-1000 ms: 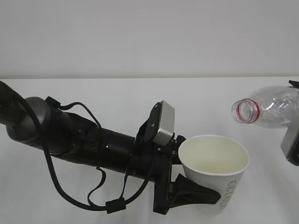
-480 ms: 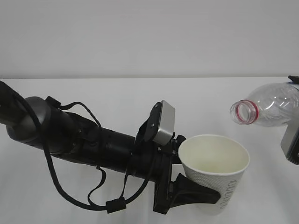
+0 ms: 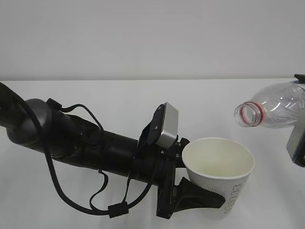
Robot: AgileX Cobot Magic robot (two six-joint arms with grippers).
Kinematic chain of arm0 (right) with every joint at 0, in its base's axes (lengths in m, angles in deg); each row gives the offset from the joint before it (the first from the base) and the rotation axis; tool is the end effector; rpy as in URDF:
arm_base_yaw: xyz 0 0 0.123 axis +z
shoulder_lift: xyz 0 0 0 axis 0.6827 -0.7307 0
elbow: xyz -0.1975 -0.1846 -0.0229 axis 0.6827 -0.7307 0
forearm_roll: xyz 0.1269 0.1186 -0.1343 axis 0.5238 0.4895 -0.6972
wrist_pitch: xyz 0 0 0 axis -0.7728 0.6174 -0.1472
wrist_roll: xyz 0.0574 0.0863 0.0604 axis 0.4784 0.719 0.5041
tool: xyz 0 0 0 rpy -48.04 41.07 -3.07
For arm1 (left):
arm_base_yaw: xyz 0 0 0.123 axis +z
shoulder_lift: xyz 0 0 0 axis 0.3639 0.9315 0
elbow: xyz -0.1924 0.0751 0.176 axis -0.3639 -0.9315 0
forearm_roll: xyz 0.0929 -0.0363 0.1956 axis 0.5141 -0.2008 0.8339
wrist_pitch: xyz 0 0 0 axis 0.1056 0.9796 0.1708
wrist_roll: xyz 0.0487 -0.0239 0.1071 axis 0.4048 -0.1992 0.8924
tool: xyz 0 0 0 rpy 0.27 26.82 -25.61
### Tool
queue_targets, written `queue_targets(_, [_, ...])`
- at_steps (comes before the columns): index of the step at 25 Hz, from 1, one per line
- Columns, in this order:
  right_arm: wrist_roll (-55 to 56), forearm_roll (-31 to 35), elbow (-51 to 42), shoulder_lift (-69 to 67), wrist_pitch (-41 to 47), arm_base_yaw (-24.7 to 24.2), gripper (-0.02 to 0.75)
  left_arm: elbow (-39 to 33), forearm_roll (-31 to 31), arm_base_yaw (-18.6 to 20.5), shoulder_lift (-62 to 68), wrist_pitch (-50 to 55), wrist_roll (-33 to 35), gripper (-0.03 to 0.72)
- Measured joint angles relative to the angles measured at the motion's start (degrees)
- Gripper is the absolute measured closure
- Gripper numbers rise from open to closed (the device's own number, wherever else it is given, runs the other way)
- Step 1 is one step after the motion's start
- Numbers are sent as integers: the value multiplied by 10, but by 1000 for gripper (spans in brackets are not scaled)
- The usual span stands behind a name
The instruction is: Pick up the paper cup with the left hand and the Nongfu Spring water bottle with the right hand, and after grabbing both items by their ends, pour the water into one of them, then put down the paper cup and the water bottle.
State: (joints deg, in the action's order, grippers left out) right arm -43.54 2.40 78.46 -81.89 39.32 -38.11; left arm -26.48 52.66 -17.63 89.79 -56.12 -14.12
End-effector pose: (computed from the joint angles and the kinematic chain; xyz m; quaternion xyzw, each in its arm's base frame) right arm 0.2195 0.0306 0.2183 -0.5550 0.5425 -0.3620 0.5163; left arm 0.2197 -0.3078 0.1252 0.5698 0.5437 -0.4912 0.3720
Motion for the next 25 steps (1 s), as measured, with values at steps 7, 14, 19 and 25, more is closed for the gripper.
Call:
queue_targets(7, [-1, 0, 0, 0, -16, 0, 288, 2, 0, 0, 0, 0, 0, 157])
queue_targets(14, [-20, 0, 0, 0, -20, 0, 288, 2, 0, 0, 0, -5, 0, 157])
queue_targets(19, [-27, 0, 0, 0, -22, 0, 288, 2, 0, 0, 0, -5, 0, 157])
queue_targets(25, [-27, 0, 2, 0, -31, 0, 288, 2, 0, 0, 0, -5, 0, 157])
